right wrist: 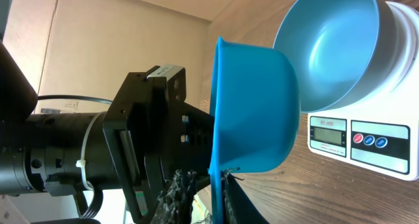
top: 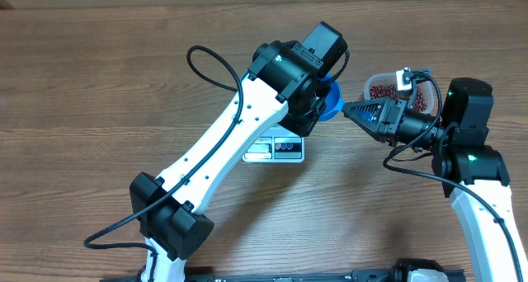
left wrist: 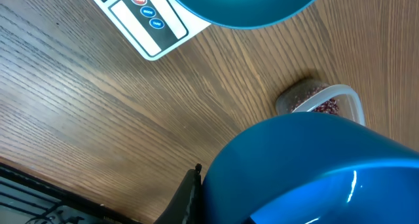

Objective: Scoop item into bowl and weigh 150g on scale

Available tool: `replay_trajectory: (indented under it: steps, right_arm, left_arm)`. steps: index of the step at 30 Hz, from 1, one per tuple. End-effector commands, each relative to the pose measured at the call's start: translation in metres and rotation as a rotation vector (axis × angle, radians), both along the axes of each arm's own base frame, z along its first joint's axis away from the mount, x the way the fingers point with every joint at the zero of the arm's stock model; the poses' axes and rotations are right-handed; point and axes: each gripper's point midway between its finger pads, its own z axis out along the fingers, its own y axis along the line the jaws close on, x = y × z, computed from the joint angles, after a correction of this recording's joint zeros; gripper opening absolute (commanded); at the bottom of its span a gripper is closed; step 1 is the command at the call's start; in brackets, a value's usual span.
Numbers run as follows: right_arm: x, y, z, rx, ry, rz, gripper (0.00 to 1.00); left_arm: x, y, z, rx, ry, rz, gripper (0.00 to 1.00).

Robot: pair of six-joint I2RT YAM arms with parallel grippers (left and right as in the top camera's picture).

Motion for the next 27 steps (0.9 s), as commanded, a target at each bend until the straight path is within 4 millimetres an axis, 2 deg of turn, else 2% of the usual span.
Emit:
replay_trajectory:
  steps: [1, 10, 27]
  right_arm:
    - [0.0008, 0.0006, 0.0109, 0.005, -0.031, 0.011, 0.11]
    - [0.0003, 0.0006, 0.0101, 0.006, -0.026, 0.011, 0.04]
    - [0.0003, 0.0005, 0.0096, 0.006, -0.023, 0.010, 0.04]
  left_arm:
    - [0.0004, 0.0000, 0.0172, -0.031, -0.032, 0.017, 0.04]
    - [0.0007, 0.0003, 0.0172, -0.031, -0.032, 0.018, 0.04]
    - [0.0004, 0.0003, 0.0171, -0.031, -0.031, 0.017, 0.04]
